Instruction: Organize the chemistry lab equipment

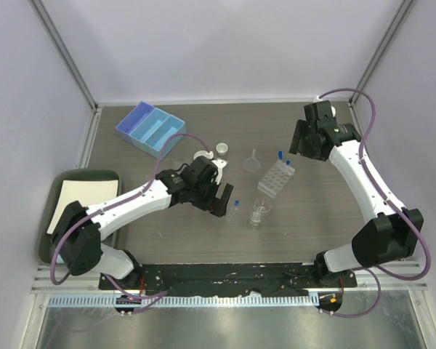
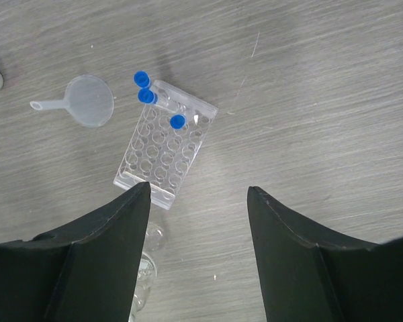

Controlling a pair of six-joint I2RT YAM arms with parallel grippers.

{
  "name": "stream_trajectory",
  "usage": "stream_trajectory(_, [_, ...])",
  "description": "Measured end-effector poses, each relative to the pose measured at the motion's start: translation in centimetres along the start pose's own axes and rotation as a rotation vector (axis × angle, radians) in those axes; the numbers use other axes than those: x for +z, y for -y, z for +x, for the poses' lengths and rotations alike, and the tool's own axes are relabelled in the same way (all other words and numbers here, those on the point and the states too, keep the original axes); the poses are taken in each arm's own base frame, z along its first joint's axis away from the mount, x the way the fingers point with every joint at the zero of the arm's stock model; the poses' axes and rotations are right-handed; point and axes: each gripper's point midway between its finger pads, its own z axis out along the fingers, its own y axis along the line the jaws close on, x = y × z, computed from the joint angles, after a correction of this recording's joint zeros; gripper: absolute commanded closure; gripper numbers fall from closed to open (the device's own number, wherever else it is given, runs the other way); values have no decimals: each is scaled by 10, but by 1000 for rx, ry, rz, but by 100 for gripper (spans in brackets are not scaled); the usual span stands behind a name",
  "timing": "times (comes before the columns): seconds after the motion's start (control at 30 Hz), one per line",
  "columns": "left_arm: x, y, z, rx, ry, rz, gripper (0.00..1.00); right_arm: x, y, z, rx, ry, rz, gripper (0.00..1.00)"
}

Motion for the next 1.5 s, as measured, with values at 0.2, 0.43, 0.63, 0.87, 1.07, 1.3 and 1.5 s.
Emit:
stream_trajectory(0.2, [28,-14,4,-58,-45,-99,3,-5,4,19,-8,-11,-17,35])
stream_trajectory(0.43, [50,-14,-2,-80,-43,-172,3,-17,2,36,-17,7,-59,36])
stream_trajectory(0.63, [70,-1,-10,-69,-31,-183,3,-20,-9,45,-41,-4,-103,36])
stream_trajectory(0.87, [86,-2,-4,-64,-40,-224,3,-29,-14,46,-49,11,-132,36])
stream_trajectory(1.07, [91,-8,0,-57,-24,-257,9,-32,-15,46,-51,20,-143,36])
stream_trajectory(1.3, [96,-17,22,-38,-45,-298,16,-33,-20,48,-63,19,-155,37])
stream_trajectory(1.5, [100,-15,22,-43,-17,-303,23,-34,-22,49,-68,19,-160,38])
